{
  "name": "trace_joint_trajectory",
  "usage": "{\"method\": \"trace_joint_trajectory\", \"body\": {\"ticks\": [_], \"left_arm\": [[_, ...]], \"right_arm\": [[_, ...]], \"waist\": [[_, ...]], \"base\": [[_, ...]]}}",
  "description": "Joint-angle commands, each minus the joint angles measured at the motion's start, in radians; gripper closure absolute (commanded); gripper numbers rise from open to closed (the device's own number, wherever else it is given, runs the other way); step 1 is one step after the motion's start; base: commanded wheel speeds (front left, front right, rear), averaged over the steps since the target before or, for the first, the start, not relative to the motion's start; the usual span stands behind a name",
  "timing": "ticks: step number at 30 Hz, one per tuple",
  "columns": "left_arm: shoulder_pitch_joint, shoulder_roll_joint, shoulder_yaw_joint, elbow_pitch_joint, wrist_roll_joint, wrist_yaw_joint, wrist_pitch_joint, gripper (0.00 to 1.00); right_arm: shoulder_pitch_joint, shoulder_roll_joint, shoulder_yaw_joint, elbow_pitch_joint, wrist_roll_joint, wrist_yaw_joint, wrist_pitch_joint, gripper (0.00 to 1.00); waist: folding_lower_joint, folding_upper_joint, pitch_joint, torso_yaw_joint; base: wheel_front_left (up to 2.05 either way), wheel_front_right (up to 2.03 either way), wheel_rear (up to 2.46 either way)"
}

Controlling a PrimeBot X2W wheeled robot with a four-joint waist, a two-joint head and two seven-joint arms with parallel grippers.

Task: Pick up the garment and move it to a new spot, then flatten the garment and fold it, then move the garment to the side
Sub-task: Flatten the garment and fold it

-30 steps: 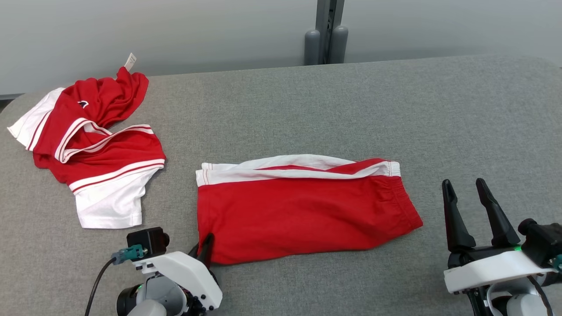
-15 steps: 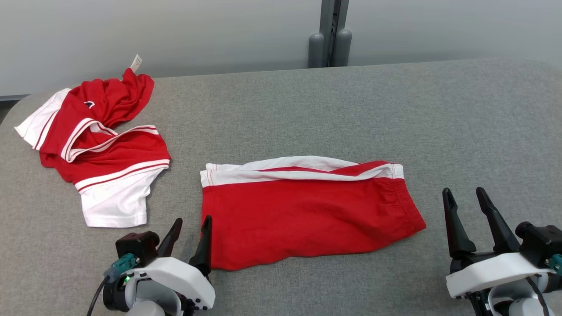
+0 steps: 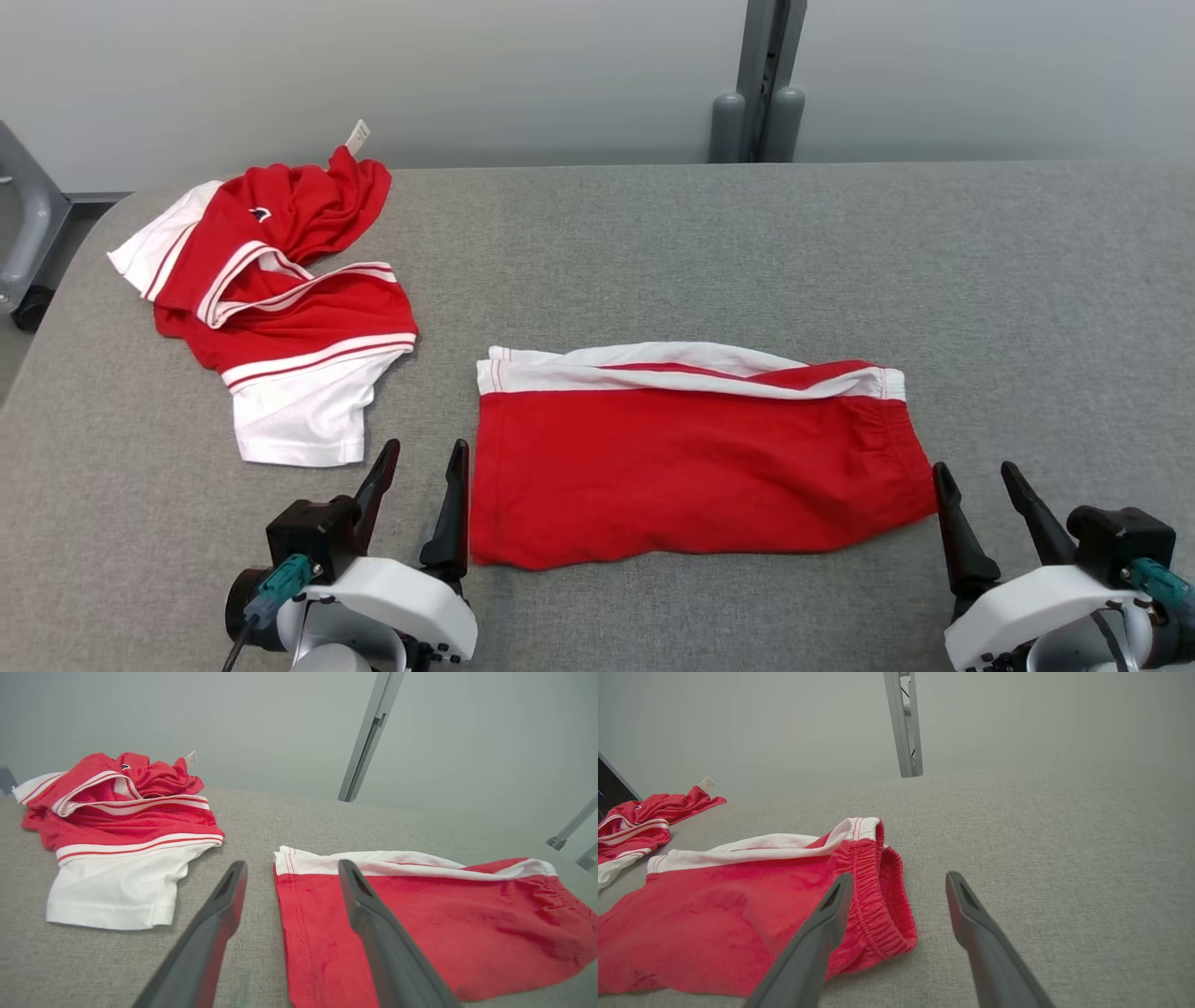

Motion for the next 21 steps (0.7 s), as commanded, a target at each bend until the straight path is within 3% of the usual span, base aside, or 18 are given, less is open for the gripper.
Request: {"method": "trace_joint_trajectory", "body": {"ticks": [1, 14, 21], "left_arm": [[0.012, 0.000, 0.012, -0.005, 0.009, 0.007, -0.007, 0.00], [0.030, -0.024, 0.063, -0.038, 0.067, 0.002, -0.009, 0.00], [0.026, -0.039, 0.082, -0.030, 0.084, -0.010, -0.009, 0.00]], "right_arm": [[-0.009, -0.005, -0.001, 0.017, -0.004, 0.000, 0.000, 0.00], [-0.126, -0.005, -0.022, 0.275, 0.060, 0.000, -0.017, 0.00], [-0.232, -0.021, -0.019, 0.391, 0.092, 0.000, 0.066, 0.00]], "waist": [[0.0001, 0.0000, -0.004, 0.014], [0.0001, 0.0000, 0.011, 0.081], [0.0001, 0.0000, 0.023, 0.097]], "base": [[0.00, 0.00, 0.00], [0.00, 0.00, 0.00], [0.00, 0.00, 0.00]]}}
